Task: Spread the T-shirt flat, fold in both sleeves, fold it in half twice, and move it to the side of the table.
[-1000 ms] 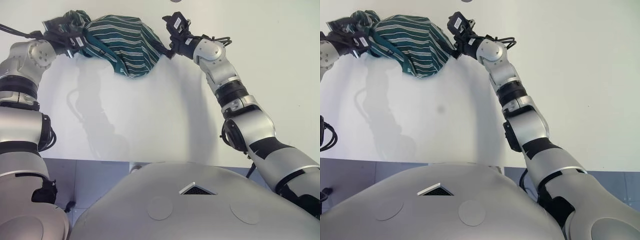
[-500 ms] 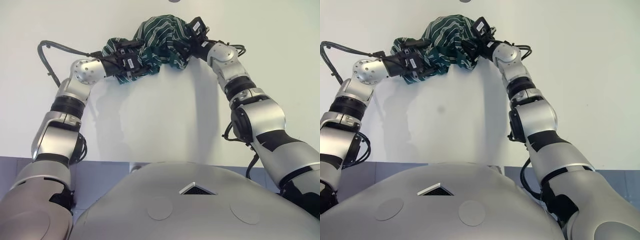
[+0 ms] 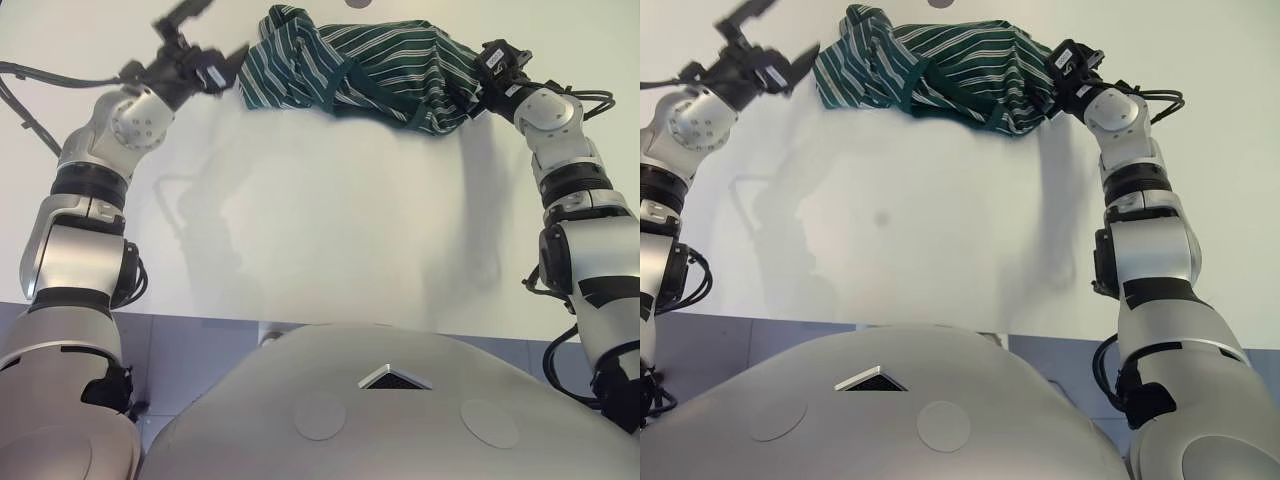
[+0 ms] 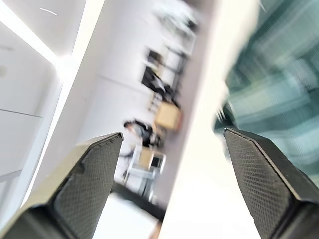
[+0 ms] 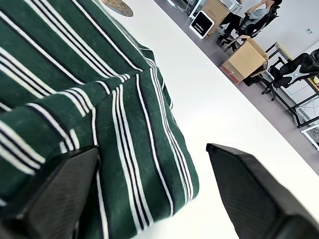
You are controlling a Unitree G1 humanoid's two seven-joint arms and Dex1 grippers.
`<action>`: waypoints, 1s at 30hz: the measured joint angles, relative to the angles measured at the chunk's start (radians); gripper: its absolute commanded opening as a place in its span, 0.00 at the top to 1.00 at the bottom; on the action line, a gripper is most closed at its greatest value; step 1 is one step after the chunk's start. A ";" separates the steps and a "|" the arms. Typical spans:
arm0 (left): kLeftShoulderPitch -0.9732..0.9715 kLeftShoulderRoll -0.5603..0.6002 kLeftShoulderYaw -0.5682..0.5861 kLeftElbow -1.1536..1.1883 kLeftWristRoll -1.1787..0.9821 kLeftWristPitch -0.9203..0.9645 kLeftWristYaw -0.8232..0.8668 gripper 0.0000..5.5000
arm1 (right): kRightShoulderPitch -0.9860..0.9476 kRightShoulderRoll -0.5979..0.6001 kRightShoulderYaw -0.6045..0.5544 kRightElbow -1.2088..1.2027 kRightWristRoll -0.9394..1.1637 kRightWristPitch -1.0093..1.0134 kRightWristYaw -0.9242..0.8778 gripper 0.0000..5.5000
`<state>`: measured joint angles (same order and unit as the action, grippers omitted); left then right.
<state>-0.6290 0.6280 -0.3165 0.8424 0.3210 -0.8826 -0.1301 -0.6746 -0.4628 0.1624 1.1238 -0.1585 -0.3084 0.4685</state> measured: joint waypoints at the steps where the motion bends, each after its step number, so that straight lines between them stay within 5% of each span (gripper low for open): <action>1: 0.025 0.000 0.007 -0.056 -0.065 0.001 -0.070 0.32 | 0.007 -0.003 -0.006 -0.018 0.006 0.007 0.011 0.27; 5: 0.110 0.009 0.051 -0.166 -0.237 0.088 -0.262 0.32 | 0.096 -0.060 -0.052 -0.201 0.082 0.082 0.157 0.27; 9: -0.014 -0.056 0.075 -0.063 -0.147 0.174 -0.162 0.32 | 0.170 -0.170 -0.083 -0.468 0.124 0.176 0.293 0.27; 17: -0.070 -0.185 -0.046 -0.013 -0.067 0.116 -0.332 0.32 | 0.325 -0.209 -0.108 -0.845 0.233 0.309 0.429 0.27; 30: -0.246 -0.170 -0.141 0.191 0.157 0.068 -0.361 0.32 | 0.432 -0.225 0.034 -0.899 0.077 0.283 0.416 0.27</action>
<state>-0.8752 0.4582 -0.4579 1.0332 0.4782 -0.8150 -0.4911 -0.2424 -0.6874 0.1969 0.2247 -0.0818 -0.0254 0.8840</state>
